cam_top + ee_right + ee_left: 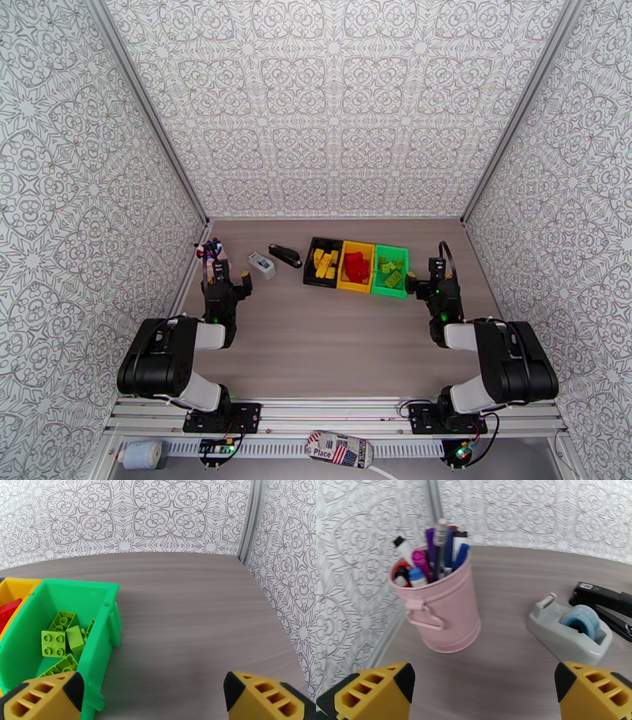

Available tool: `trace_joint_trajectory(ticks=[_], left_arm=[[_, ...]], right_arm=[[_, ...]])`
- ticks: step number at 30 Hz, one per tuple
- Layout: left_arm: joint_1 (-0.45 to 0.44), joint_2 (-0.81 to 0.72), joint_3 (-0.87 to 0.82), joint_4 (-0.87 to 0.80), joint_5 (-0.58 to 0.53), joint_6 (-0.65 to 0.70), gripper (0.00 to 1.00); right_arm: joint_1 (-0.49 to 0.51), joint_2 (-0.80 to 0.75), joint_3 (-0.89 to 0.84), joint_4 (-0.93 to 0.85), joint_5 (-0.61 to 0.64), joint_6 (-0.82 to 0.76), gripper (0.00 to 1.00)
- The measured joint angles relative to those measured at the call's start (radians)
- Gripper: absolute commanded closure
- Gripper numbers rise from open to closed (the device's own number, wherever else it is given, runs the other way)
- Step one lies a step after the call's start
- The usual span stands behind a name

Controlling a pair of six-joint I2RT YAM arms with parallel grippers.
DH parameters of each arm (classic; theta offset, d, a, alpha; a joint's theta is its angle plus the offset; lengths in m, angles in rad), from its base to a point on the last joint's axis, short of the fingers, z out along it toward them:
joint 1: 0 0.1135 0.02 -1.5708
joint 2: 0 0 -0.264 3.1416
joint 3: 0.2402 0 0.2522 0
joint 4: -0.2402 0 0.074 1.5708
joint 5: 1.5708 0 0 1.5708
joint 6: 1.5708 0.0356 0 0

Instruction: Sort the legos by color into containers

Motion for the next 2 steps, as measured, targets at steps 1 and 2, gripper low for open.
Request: trace_joint_trajectory(ticks=[1,2], left_arm=[[0.005,0.0,0.002,-0.001,0.01,-0.001,0.01],[0.008,0.0,0.003,-0.003,0.019,0.0,0.01]], right_arm=[[0.0,0.0,0.0,0.0,0.0,0.0,0.01],[0.0,0.0,0.0,0.0,0.0,0.0,0.01]])
